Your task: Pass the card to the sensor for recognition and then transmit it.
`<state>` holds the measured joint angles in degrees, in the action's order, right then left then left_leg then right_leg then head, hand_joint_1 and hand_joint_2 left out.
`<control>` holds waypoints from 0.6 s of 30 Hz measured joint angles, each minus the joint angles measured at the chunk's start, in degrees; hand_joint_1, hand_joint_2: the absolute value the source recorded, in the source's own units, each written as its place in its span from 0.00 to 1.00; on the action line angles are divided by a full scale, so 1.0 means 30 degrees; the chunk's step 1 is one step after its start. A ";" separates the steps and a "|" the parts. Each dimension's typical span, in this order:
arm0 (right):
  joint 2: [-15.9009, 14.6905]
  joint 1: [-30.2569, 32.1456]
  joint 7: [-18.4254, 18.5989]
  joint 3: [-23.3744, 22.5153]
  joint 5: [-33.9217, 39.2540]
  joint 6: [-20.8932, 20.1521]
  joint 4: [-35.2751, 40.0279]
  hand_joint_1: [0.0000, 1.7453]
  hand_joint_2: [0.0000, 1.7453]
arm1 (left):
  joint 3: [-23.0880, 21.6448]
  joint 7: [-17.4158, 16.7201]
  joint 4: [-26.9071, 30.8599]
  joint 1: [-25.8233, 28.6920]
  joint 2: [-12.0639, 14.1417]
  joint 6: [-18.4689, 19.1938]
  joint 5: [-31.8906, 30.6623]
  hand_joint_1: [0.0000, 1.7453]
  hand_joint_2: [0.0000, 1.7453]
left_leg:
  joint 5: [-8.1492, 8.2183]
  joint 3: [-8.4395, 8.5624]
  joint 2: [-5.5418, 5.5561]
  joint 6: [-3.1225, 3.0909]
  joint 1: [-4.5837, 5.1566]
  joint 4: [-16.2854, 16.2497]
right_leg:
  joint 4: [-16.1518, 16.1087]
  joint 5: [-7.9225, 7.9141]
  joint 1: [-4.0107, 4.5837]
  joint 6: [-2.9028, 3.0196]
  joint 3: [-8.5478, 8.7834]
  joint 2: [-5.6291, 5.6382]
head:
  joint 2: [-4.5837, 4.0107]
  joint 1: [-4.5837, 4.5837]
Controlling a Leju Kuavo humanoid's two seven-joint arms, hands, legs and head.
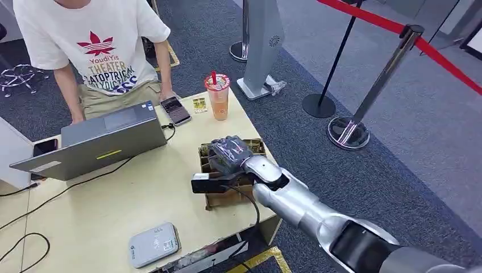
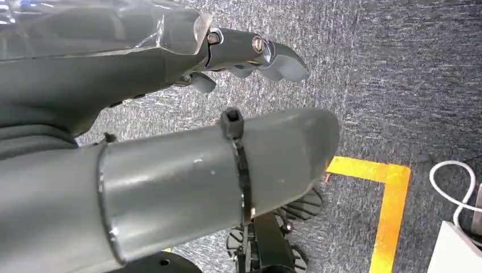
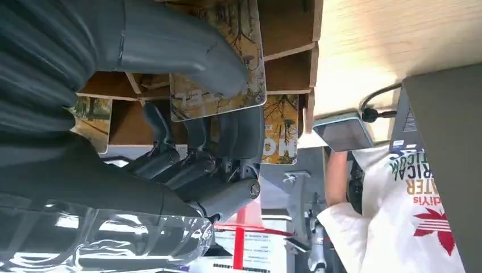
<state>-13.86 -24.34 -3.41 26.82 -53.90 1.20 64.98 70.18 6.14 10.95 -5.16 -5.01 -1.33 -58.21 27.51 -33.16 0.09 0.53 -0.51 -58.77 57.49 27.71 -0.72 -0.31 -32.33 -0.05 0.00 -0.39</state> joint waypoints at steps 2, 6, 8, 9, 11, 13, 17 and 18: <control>-0.0015 -0.0060 -0.0007 0.0000 0.0233 -0.0180 0.0007 0.82 1.00 | 0.0000 0.0000 0.0000 -0.0013 0.0000 0.0015 -0.0029 0.00 0.00 | 0.0000 0.0004 -0.0001 0.0000 0.0000 0.0000 | 0.0000 -0.0001 0.0000 0.0000 0.0000 0.0002 | 0.0000 0.0000; -0.0080 -0.0229 -0.0292 -0.0036 0.0941 -0.0933 0.0000 0.83 1.00 | 0.0000 0.0000 0.0000 -0.0068 0.0000 0.0044 -0.0109 0.00 0.00 | -0.0001 0.0011 -0.0003 -0.0001 0.0000 -0.0001 | 0.0000 -0.0003 0.0000 0.0001 0.0005 0.0003 | 0.0000 0.0000; -0.0182 -0.0394 -0.0604 -0.0080 0.1513 -0.1455 -0.0014 0.84 1.00 | 0.0000 -0.0014 0.0000 -0.0090 0.0000 0.0051 -0.0139 0.00 0.00 | -0.0002 0.0015 -0.0009 -0.0001 0.0000 -0.0003 | 0.0000 -0.0005 0.0000 0.0001 0.0009 0.0008 | 0.0000 0.0000; -0.0219 -0.0526 -0.0802 -0.0117 0.1852 -0.1793 -0.0029 0.85 1.00 | 0.0000 -0.0015 0.0000 -0.0102 0.0000 0.0051 -0.0146 0.00 0.00 | -0.0001 0.0022 -0.0020 -0.0001 0.0000 -0.0003 | 0.0000 -0.0009 0.0000 -0.0001 0.0011 0.0017 | 0.0000 -0.0007; -0.0343 -0.0748 -0.1159 -0.0146 0.2419 -0.2595 -0.0168 0.87 1.00 | 0.0000 -0.0022 0.0000 -0.0156 0.0000 0.0058 -0.0146 0.00 0.00 | -0.0002 0.0021 -0.0024 -0.0002 0.0001 -0.0007 | 0.0000 -0.0018 0.0000 -0.0012 0.0018 0.0019 | 0.0000 0.0007; -0.0394 -0.1086 -0.1638 -0.0153 0.3109 -0.3299 -0.0443 0.95 1.00 | 0.0000 -0.0058 0.0000 -0.0197 0.0000 0.0058 -0.0153 0.00 0.00 | -0.0005 0.0022 -0.0024 -0.0006 0.0003 -0.0008 | 0.0000 -0.0019 -0.0001 -0.0014 0.0018 0.0018 | 0.0000 0.0001; -0.0496 -0.1978 -0.2565 -0.0124 0.4817 -0.4809 -0.1269 0.93 1.00 | 0.0000 -0.0146 0.0000 -0.0250 0.0000 0.0051 -0.0138 0.00 0.00 | -0.0007 0.0020 -0.0024 -0.0007 0.0003 -0.0015 | 0.0000 -0.0026 -0.0001 -0.0015 0.0019 0.0018 | 0.0000 0.0000; -0.0517 -0.2179 -0.2733 -0.0087 0.5137 -0.4947 -0.1509 0.94 1.00 | 0.0000 -0.0160 0.0000 -0.0262 0.0000 0.0051 -0.0131 0.00 0.00 | -0.0007 0.0018 -0.0024 -0.0007 0.0003 -0.0018 | 0.0000 -0.0026 -0.0001 -0.0015 0.0019 0.0019 | 0.0000 -0.0007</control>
<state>-15.41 -30.87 -11.61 26.56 -38.49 -13.64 60.45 70.18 5.66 10.95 -5.95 -5.01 -1.18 -58.60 27.49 -33.10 0.01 0.51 -0.50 -58.82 57.49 27.63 -0.72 -0.35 -32.27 0.01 0.00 -0.42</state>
